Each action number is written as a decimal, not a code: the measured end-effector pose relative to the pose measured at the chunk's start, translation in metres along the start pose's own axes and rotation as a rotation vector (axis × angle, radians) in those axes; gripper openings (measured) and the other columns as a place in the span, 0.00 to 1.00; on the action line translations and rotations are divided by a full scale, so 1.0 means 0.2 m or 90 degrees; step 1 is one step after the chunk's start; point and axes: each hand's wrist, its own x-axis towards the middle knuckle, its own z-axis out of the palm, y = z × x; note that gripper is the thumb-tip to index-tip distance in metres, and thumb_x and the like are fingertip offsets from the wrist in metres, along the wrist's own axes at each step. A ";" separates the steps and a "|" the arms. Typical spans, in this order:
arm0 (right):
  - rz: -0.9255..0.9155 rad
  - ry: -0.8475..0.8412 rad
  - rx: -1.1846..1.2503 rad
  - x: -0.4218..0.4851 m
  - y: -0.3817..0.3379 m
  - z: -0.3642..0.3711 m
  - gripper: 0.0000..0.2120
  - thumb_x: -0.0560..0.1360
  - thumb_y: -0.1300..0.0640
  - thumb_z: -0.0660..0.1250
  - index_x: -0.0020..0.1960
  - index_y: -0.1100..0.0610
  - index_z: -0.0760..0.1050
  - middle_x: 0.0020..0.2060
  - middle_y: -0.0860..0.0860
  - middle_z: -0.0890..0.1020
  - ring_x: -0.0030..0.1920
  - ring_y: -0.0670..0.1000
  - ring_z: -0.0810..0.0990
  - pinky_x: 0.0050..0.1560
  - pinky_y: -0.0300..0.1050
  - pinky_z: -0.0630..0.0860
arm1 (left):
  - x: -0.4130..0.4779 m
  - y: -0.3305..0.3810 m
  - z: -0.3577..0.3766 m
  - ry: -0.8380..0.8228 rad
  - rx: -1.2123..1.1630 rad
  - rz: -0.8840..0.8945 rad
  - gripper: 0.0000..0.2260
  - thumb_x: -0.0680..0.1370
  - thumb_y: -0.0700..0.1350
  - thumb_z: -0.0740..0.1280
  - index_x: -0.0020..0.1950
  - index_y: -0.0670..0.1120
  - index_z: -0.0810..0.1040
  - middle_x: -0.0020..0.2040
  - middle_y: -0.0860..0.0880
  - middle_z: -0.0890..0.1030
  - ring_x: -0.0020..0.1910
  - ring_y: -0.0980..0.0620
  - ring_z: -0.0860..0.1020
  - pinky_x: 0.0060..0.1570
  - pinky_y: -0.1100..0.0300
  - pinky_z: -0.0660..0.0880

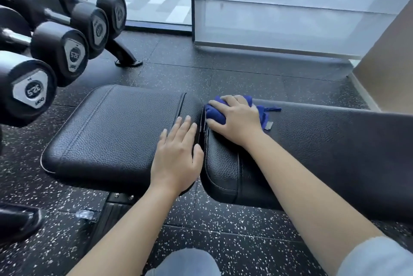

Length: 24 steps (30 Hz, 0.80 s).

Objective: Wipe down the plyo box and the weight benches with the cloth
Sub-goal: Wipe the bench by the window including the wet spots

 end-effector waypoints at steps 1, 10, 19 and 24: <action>-0.027 0.031 0.016 -0.10 -0.02 0.01 0.27 0.71 0.34 0.56 0.67 0.41 0.69 0.66 0.48 0.71 0.68 0.52 0.65 0.64 0.62 0.65 | 0.00 0.00 0.00 0.000 -0.015 -0.004 0.28 0.73 0.51 0.48 0.66 0.40 0.72 0.70 0.44 0.69 0.70 0.46 0.64 0.67 0.47 0.57; -0.100 0.140 0.059 -0.29 -0.09 0.03 0.27 0.64 0.34 0.57 0.54 0.45 0.80 0.53 0.48 0.81 0.55 0.54 0.78 0.51 0.64 0.74 | -0.01 0.00 -0.02 0.000 -0.061 -0.015 0.29 0.71 0.50 0.47 0.67 0.41 0.72 0.70 0.44 0.68 0.71 0.46 0.63 0.68 0.48 0.56; 0.027 0.005 -0.016 0.10 -0.03 0.00 0.25 0.73 0.34 0.58 0.68 0.41 0.66 0.65 0.48 0.70 0.67 0.52 0.63 0.63 0.58 0.63 | -0.01 0.00 0.00 0.017 0.020 -0.009 0.26 0.74 0.54 0.52 0.65 0.40 0.73 0.67 0.43 0.71 0.69 0.45 0.67 0.66 0.44 0.60; -0.032 0.196 0.030 -0.40 -0.01 0.01 0.27 0.66 0.35 0.58 0.57 0.47 0.79 0.55 0.50 0.80 0.58 0.55 0.77 0.52 0.61 0.74 | -0.02 0.00 -0.01 -0.015 0.047 0.005 0.27 0.75 0.55 0.52 0.65 0.40 0.74 0.67 0.43 0.72 0.68 0.44 0.67 0.65 0.44 0.61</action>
